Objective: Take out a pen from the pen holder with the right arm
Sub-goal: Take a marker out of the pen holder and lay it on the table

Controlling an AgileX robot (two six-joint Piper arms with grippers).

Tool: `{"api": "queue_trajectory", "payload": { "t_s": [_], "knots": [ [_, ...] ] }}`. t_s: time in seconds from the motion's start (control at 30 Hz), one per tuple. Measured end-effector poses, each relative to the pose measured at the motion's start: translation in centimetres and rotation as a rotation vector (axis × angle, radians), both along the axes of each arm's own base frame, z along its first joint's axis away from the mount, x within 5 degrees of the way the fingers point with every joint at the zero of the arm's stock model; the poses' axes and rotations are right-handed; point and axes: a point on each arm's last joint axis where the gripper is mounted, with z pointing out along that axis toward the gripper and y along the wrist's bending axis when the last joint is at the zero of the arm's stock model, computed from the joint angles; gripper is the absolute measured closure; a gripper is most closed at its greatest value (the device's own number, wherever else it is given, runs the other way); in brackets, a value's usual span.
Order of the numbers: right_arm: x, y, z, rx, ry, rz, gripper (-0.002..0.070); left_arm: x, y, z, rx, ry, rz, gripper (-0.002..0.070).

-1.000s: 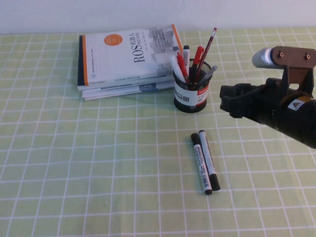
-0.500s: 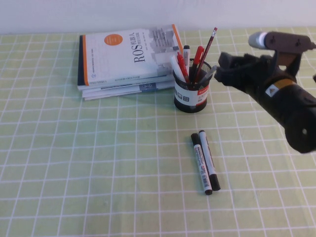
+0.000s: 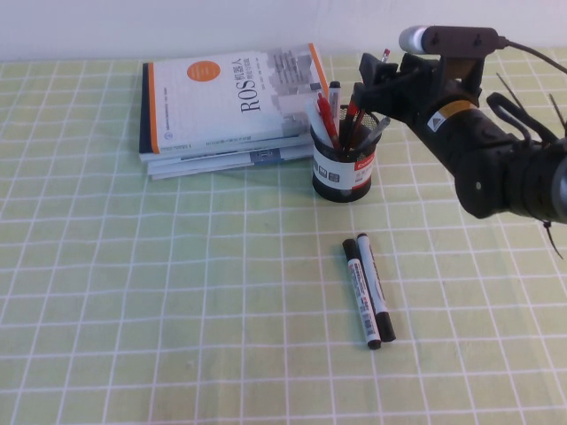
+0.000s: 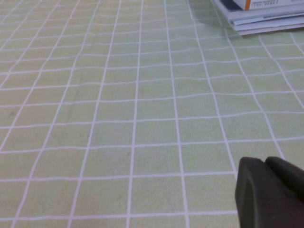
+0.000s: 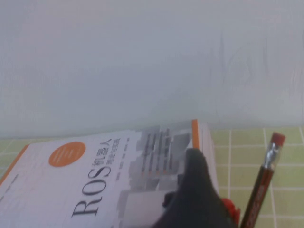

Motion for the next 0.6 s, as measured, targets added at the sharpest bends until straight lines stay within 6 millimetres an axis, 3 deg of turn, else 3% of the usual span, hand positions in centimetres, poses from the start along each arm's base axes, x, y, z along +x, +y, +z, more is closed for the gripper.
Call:
{"api": "queue_trajectory", "payload": {
  "t_s": [0.17, 0.6],
  "knots": [
    [1.3, 0.4, -0.7, 0.008, -0.028, -0.006, 0.0226, 0.0, 0.0, 0.0, 0.000, 0.000, 0.000, 0.0680],
    [2.0, 0.3, -2.6, 0.058, -0.030, -0.056, 0.0219, 0.0, 0.0, 0.0, 0.000, 0.000, 0.000, 0.0680]
  ]
}}
